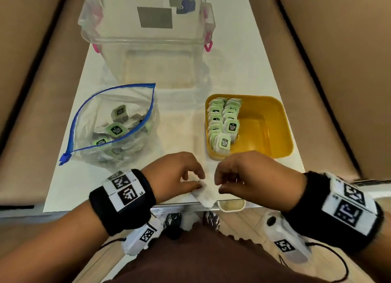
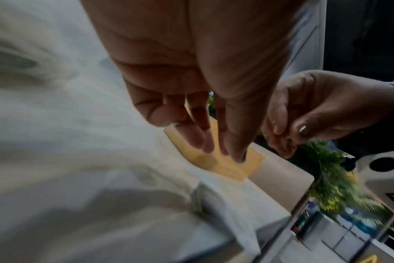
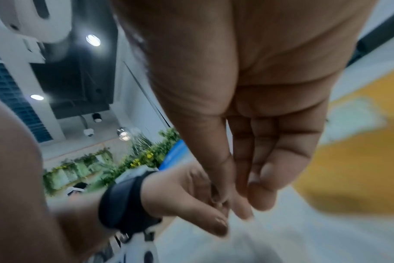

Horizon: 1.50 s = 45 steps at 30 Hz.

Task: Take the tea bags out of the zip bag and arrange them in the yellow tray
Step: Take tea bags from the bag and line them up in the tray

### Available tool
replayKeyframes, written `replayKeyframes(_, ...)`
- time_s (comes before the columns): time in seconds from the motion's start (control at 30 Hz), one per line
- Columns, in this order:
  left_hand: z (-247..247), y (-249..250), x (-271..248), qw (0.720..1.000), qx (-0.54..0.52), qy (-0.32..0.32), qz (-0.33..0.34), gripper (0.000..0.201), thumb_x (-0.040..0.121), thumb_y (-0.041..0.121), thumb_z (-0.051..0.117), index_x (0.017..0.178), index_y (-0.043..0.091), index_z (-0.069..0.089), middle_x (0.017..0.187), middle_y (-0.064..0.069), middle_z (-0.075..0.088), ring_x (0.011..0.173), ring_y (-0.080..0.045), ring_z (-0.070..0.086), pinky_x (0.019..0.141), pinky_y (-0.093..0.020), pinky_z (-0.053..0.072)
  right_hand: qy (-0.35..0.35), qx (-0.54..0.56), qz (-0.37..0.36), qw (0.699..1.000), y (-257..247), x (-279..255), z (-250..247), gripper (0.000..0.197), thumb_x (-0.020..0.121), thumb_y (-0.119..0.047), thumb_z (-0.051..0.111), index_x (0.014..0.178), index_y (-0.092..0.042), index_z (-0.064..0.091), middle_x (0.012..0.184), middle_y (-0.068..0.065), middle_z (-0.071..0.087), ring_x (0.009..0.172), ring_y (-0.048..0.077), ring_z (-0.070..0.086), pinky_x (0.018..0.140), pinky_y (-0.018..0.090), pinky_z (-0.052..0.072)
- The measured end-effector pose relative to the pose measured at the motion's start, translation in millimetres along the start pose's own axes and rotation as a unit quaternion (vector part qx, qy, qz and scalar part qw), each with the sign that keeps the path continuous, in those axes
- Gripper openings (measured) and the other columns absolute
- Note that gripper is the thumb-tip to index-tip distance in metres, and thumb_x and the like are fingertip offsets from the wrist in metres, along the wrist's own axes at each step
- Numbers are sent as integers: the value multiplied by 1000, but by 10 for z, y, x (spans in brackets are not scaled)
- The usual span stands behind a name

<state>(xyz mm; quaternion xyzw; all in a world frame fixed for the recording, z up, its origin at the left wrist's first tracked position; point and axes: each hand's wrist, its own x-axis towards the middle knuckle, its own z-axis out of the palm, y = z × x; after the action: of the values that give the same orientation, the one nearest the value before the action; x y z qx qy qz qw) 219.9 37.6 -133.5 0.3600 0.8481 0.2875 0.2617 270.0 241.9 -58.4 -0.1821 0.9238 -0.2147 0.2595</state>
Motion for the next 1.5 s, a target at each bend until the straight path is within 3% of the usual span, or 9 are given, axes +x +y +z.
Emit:
replayKeyframes(0.23,244,-154,-40,998,51,-14,18,25,84,31,67,109,30,69,110,8,59,97,-12,52,85,-22,39,6,-23,15,1000,262,77,797,35,81,-21,68,114,-28,59,111,-6,53,103,14,51,84,25,42)
replayKeyframes(0.47,269,-207,-2,1000,25,12,12,25,82,28,69,106,26,70,102,7,62,93,-11,57,83,-31,49,81,-69,-9,994,237,149,994,25,79,-23,68,104,-19,62,98,4,57,89,26,56,70,40,50)
replayKeyframes(0.57,266,-252,-2,1000,0,15,-4,27,79,31,73,105,25,69,100,8,62,89,-11,60,79,-34,52,107,-59,-23,992,239,146,978,17,81,-24,67,97,-20,65,90,3,59,82,25,59,64,38,51)
replayKeyframes(0.77,108,-220,47,993,-60,91,-48,30,84,48,64,100,24,68,96,9,61,78,-4,58,73,-22,46,145,-28,-42,988,137,58,669,8,87,-23,64,94,-23,68,89,-2,62,81,20,61,64,33,51)
replayKeyframes(0.93,-92,-71,236,983,-65,150,-78,25,92,38,56,112,23,60,97,12,59,72,-3,54,65,-14,39,163,-10,-10,987,105,-82,39,5,90,-21,63,90,-19,67,83,-5,65,73,10,56,63,26,45)
replayKeyframes(1.07,-92,63,406,958,-187,175,-130,39,91,37,59,123,21,46,90,8,61,65,-10,65,61,-26,47,199,-3,48,979,316,-47,-423,5,90,-22,63,89,-19,67,77,-12,62,67,5,53,59,10,38)
replayKeyframes(1.2,-46,122,537,937,-251,183,-160,38,89,27,64,121,18,47,85,-2,63,65,-17,68,51,-26,47,114,-94,124,981,548,154,-646,7,90,-25,63,92,-20,65,73,-12,56,65,8,49,54,11,30)
replayKeyframes(1.3,-40,143,564,928,-277,192,-160,33,88,18,63,118,15,49,79,-5,63,56,-13,66,47,-22,49,16,-119,169,978,634,355,-659,6,90,-24,63,87,-22,58,71,-11,55,67,13,57,55,18,37)
replayKeyframes(1.5,-29,156,556,913,-321,201,-149,31,87,9,63,115,14,50,77,-6,61,66,-29,70,66,-42,60,-42,-128,185,973,714,679,-607,10,88,-24,65,94,-18,60,68,-6,64,57,8,62,55,21,40)
